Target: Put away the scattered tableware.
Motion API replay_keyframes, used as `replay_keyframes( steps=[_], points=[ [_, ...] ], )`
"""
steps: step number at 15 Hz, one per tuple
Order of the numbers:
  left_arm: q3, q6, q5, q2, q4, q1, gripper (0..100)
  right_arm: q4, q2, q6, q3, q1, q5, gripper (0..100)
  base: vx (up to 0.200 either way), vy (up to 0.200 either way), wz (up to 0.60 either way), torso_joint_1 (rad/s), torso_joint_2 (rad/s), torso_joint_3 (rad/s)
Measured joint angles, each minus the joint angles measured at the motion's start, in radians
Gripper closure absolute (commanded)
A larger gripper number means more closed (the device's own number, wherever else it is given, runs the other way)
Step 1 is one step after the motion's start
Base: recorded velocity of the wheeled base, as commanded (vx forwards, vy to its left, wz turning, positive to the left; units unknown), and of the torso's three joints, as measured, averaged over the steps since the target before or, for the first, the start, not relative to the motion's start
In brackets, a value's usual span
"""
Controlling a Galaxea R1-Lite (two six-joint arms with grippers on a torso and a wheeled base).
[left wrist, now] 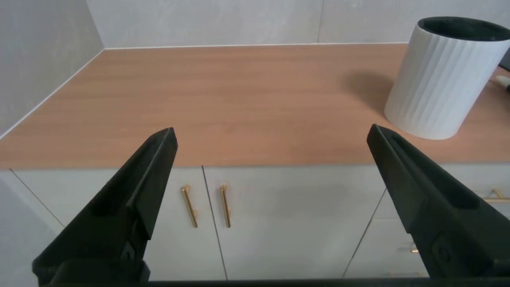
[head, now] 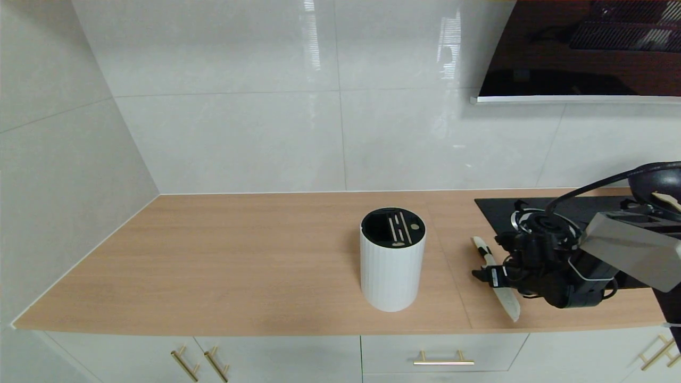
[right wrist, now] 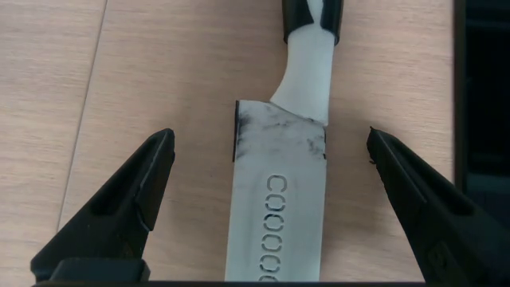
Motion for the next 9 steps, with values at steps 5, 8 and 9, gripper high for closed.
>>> replay_keyframes(
  steps=[5,8,9],
  points=[
    [0.0,0.0,0.001,0.0,0.0,0.0,0,-0.031,0.015,-0.004,-0.012,0.003,-0.031,0,0.0,0.0,0.0,0.0,0.0,0.0],
    [0.0,0.0,0.0,0.0,0.0,0.0,0,-0.033,0.024,-0.006,-0.017,0.003,-0.044,0,0.0,0.0,0.0,0.0,0.0,0.0],
    [0.0,0.0,0.0,0.0,0.0,0.0,0,-0.033,0.025,-0.006,-0.018,0.004,-0.045,0,0.0,0.0,0.0,0.0,0.0,0.0]
  ],
)
